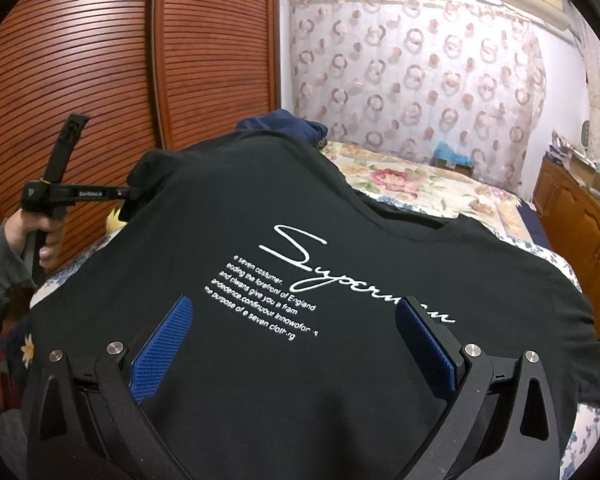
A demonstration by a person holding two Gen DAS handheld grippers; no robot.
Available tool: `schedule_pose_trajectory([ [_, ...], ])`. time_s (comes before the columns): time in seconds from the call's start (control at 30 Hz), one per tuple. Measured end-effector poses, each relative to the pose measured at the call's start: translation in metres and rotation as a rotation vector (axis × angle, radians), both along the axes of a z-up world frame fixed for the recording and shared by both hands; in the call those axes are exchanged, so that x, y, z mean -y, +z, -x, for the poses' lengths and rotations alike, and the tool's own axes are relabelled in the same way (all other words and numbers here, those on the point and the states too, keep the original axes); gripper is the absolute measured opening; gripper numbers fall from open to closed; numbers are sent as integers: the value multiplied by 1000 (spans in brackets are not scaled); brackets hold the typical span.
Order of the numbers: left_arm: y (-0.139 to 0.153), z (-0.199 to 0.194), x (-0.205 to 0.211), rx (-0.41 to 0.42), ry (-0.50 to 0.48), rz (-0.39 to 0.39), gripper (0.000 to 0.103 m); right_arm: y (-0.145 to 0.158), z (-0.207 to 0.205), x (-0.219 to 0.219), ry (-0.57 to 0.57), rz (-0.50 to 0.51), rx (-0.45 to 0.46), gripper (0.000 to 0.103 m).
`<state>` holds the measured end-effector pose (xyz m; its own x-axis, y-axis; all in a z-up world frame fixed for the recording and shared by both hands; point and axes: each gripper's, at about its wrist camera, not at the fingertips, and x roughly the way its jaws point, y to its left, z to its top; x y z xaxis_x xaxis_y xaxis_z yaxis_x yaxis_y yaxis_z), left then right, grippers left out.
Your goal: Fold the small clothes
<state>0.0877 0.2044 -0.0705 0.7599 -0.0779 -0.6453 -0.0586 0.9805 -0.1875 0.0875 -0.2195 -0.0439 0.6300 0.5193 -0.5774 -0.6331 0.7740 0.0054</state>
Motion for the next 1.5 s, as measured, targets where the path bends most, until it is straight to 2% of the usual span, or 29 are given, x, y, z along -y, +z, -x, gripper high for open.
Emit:
schedule_pose_trajectory([
  [0.17, 29, 12, 3, 82, 3, -17, 0, -2, -1, 3, -8, -5, -3, 103],
  [0.4, 88, 6, 39, 178, -78, -59, 0, 1, -3, 19, -39, -32, -2, 103],
  [0.5, 106, -3, 66, 199, -139, -84, 0, 4, -3, 27, -59, -44, 2, 103],
  [0.63, 113, -14, 100, 180, -204, -134, 1, 6, -5, 38, -80, -55, 2, 103],
  [0.7, 112, -15, 113, 164, -242, -129, 7, 5, -5, 42, -84, -52, 1, 103],
  [0.77, 112, -9, 120, 170, -266, -118, 20, 4, -6, 45, -89, -49, 1, 103],
  [0.8, 112, -5, 122, 176, -272, -114, 23, 4, -6, 46, -91, -48, 0, 103],
  [0.9, 115, 7, 120, 192, -276, -104, 33, 4, -7, 46, -90, -45, 2, 103],
  [0.97, 117, 17, 112, 208, -258, -108, 46, 4, -8, 44, -81, -38, 8, 103],
  [1.0, 118, 20, 110, 215, -248, -108, 49, 5, -9, 42, -70, -37, 9, 102],
  [1.03, 118, 25, 107, 222, -235, -106, 54, 6, -10, 38, -53, -35, 11, 99],
  [1.1, 116, 34, 98, 232, -207, -94, 55, 10, -12, 29, -16, -30, 16, 97],
  [1.2, 110, 49, 82, 240, -165, -93, 56, 16, -18, 10, 52, -26, 18, 87],
  [1.37, 95, 68, 56, 240, -98, -86, 57, 24, -26, -33, 181, -28, 19, 62],
  [1.5, 83, 79, 45, 232, -50, -107, 57, 29, -31, -76, 303, -29, 7, 56],
])
